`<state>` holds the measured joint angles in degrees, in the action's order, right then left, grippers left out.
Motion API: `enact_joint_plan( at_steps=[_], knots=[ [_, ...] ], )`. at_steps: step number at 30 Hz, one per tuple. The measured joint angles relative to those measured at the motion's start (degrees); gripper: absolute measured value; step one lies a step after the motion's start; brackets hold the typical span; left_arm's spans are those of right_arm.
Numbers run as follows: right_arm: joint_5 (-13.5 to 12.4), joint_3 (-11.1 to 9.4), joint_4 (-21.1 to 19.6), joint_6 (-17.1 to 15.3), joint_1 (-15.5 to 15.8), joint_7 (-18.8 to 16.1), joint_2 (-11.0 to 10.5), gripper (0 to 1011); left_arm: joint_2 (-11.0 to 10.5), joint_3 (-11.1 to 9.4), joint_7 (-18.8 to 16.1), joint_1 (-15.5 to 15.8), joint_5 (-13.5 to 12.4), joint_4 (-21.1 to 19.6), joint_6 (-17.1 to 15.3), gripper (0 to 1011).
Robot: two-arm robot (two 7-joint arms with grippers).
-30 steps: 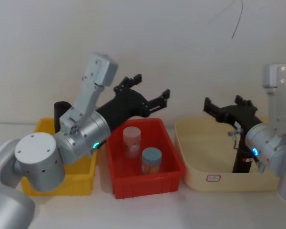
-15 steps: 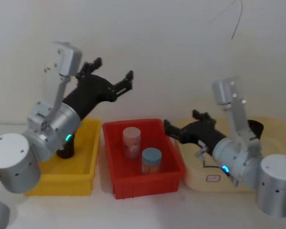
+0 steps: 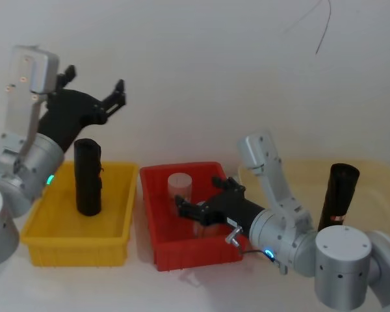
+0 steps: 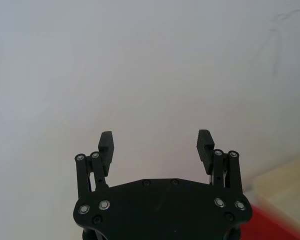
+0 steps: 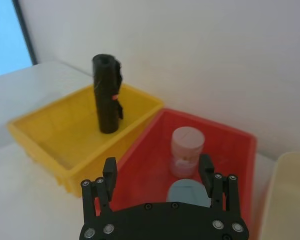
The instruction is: Pick up the garbage bag with the one hand and transfer it to the other hand.
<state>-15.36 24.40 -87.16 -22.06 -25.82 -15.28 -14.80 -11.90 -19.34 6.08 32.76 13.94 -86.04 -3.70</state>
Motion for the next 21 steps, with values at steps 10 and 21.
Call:
enact_joint_plan(
  at_steps=[10,21],
  knots=[
    [-0.17,0.49,2.43,0.84,0.52,-1.56,0.76,1000,-1.3,3.72,-5.68,-1.62,-2.71,-2.43,-2.13,1002],
    [-0.79,-0.89,4.12,1.75,1.19,-2.02,0.64,1000,-2.0,5.92,-8.53,-2.41,-4.14,-3.62,-3.36,1002]
  ],
)
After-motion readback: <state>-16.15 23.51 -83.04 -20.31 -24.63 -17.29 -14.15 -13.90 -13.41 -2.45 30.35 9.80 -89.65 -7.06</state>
